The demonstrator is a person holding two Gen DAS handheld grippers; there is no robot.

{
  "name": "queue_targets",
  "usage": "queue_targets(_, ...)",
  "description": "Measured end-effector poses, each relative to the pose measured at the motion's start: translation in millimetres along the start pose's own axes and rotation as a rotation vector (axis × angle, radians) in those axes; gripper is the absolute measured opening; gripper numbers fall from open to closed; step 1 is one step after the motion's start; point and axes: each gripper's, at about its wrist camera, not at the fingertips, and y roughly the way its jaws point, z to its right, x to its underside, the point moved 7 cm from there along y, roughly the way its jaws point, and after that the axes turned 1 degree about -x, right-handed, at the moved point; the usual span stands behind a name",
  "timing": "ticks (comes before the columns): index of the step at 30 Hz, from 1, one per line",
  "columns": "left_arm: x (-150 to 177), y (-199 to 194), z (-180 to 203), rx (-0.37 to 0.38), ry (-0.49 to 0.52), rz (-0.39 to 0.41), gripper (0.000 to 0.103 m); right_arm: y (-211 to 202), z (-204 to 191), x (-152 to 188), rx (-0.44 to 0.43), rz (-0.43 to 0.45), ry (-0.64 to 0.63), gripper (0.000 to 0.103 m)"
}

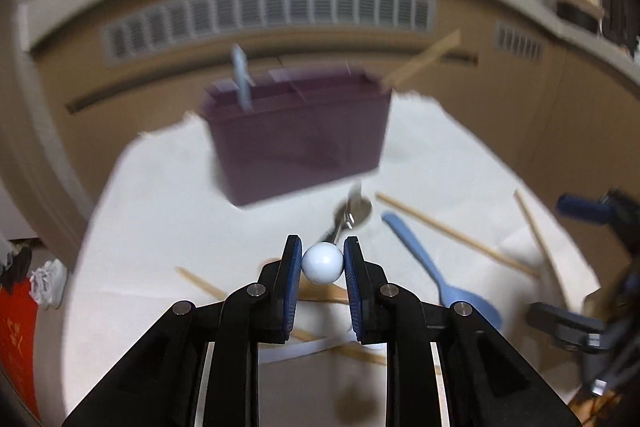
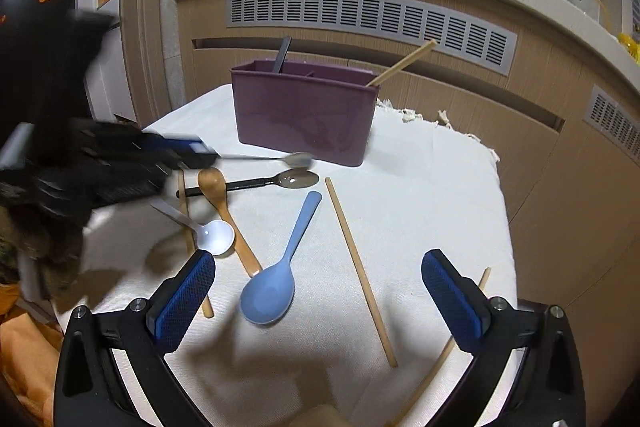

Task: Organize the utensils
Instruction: 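Lift the ball-handled spoon with the left tool while the right tool grips the blue spoon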

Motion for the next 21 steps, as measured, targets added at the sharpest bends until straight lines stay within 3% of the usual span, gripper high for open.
queue_targets(9, -16.5, -81.5, -37.8, -0.020, -0.103, 0.173, 0.022, -9.7, -13.1, -4.2, -0.002, 0.007, -0.023, 0.102)
queue_targets(15, -20.6, -117.6, -44.8, -0.008, -0.122, 0.227, 0.022, 10.6, -17.3, -5.5, -0.094, -0.083, 0.005, 0.102)
queue_targets(16, -20.0, -122.9, -46.5, -0.005, -0.122, 0.228, 0.022, 15.0, -16.4, -6.6, -0.096, -0.096, 0.013, 0.097)
queue_targets(17, -18.4, -127.4, -47.5, -0.001, -0.125, 0.227, 0.022, 20.5, -14.7, -8.3, -0.096, -0.111, 0.018, 0.079)
queue_targets(18, -17.6, -128.8, -48.6, 0.005, -0.127, 0.222, 0.022, 26.1, -13.4, -9.7, -0.094, -0.128, 0.020, 0.066)
queue_targets(19, -15.8, -129.0, -49.9, 0.016, -0.131, 0.211, 0.022, 33.8, -13.1, -10.5, -0.097, -0.158, 0.023, 0.045)
queue_targets(20, -14.2, -128.5, -49.6, 0.024, -0.135, 0.202, 0.022, 43.7, -13.3, -10.7, -0.106, -0.199, 0.032, 0.038)
queue_targets(21, -12.0, -127.7, -50.3, 0.030, -0.137, 0.196, 0.022, 53.0, -12.4, -11.4, -0.114, -0.226, 0.049, 0.038)
